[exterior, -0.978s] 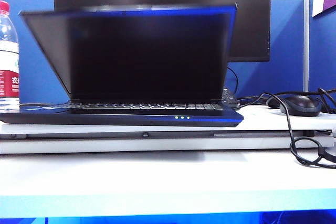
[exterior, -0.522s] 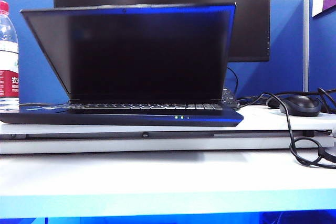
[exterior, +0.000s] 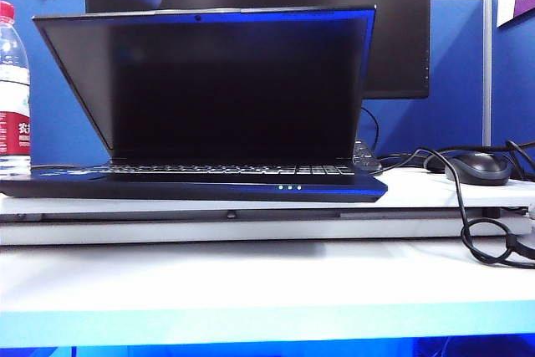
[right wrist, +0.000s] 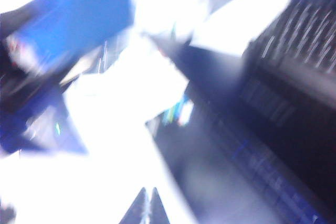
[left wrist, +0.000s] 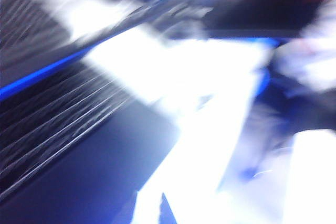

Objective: Open the lid of the black laptop.

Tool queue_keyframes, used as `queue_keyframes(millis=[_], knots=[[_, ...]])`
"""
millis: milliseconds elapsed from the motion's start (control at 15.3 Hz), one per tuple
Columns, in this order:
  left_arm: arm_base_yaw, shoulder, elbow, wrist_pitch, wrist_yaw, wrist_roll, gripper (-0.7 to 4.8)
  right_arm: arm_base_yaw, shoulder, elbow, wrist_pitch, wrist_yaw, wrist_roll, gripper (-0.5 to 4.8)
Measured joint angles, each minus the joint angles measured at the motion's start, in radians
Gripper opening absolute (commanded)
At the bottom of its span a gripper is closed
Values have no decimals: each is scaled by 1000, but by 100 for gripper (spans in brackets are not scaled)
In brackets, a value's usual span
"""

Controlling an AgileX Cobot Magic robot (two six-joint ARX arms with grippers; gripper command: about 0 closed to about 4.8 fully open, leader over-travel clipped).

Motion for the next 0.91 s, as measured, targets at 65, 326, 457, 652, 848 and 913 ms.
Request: queue_keyframes(millis=[65,326,457,652,848,913], knots=[[0,27,0,-6,-80,-1,53,16,1,0,-45,24,-26,-6],[0,163,0,73,-354,-81,53,25,67,0,-123,144,-82,-6],[0,187,0,137,-443,-109,53,32,87,2,-127,233,-114,-6],[0,187,0,238,-523,-136,53,24,137,-9,-105,377,-115,-6],[0,187,0,285,-549,-147,53,24,136,-6,-34,438,-109,-6],[0,187,0,294,-549,-151,53,25,137,-7,-22,451,-107,-6]])
